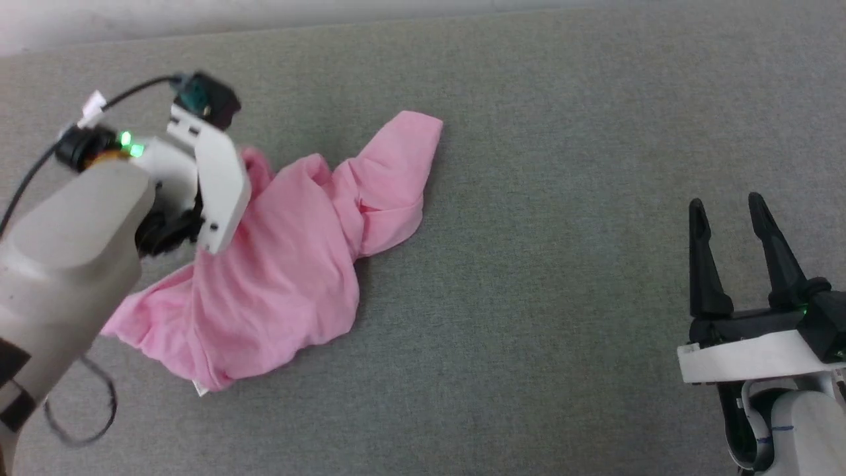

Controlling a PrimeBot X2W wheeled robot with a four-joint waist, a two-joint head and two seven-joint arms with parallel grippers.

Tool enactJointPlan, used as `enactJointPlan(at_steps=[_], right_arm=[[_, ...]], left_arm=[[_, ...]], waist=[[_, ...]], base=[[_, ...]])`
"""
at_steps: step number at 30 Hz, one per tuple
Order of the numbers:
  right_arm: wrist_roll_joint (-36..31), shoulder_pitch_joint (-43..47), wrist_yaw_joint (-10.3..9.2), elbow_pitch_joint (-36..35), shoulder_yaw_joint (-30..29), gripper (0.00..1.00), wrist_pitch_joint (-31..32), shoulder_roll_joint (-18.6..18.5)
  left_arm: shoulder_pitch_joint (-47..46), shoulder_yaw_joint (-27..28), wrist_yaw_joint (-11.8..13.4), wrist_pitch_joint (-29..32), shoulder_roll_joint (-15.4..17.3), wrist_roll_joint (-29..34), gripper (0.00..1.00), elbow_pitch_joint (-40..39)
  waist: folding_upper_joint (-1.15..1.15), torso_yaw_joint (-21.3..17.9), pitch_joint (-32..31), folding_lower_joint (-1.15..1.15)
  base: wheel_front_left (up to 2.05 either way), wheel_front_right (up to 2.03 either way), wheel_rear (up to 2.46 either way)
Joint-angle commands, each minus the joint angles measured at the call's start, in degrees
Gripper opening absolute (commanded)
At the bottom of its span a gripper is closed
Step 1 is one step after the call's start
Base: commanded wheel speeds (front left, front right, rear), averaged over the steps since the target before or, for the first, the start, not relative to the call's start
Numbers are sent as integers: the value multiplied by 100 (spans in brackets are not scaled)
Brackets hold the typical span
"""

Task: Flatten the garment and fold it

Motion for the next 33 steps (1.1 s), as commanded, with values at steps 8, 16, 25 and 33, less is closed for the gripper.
enactJointPlan(at_steps=[8, 16, 25, 33], right_arm=[[-56, 56, -11, -25, -123, 100, -26, 11], [-18, 53, -11, -32, -318, 100, -26, 11], [-47, -6, -11, -19, -292, 100, -26, 11], [-685, -34, -11, 16, 176, 100, -26, 10]], left_arm=[[-314, -62, -38, -1241, -687, 612, 0, -1066], [864, -296, -38, -1552, -1969, 965, 0, -1073], [2142, -324, -38, -1245, -2759, 1433, 31, -520], [1760, 163, 426, -3435, -2612, 1826, 100, -541]], waist=[[0, 145, -245, -2], [0, -125, -216, -2], [0, -165, -267, -2], [0, 103, -817, -2]], base=[[0, 0, 0], [0, 0, 0], [0, 0, 0], [0, 0, 0]])
